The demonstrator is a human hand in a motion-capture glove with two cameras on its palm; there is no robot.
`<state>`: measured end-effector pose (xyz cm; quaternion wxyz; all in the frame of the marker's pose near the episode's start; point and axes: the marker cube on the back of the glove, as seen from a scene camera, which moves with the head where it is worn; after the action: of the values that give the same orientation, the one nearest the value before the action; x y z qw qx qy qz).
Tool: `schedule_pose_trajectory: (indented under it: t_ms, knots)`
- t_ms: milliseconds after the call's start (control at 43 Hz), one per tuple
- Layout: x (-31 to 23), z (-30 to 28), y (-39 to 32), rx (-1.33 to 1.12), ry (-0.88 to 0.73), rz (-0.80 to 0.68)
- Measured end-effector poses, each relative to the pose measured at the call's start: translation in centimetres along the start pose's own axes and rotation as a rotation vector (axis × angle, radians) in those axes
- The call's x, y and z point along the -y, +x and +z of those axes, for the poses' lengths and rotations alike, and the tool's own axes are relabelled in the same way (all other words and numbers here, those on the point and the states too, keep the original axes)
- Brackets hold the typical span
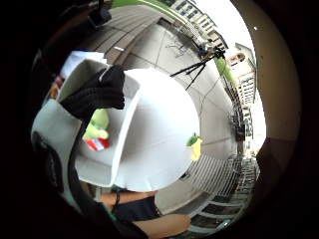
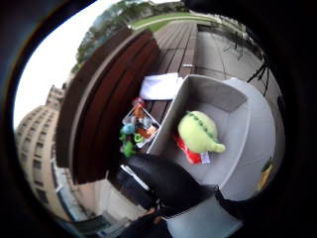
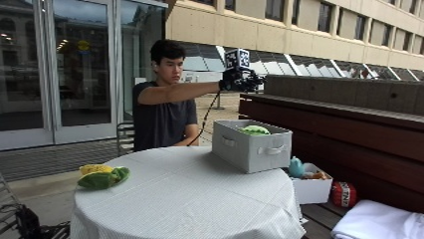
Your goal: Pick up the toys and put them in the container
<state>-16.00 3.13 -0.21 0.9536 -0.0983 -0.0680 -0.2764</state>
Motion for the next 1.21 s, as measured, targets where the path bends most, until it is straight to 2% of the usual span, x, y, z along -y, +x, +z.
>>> schedule_pose_trajectory:
  t_ms: [70, 163, 442, 837, 1209]
  knots:
    - [-1.8, -0.4, -0.7, -0.009, 0.01, -0.003]
    - [-2.9, -0.1, 1.6, -0.206, 0.232, 0.08]
    - [-8.5, -2.3, 12.1, -0.253, 0.283, 0.21]
    - [-16.1, -3.3, 30.4, -0.309, 0.322, 0.442]
    - [-22.0, 5.0, 46.5, -0.239, 0.177, 0.643]
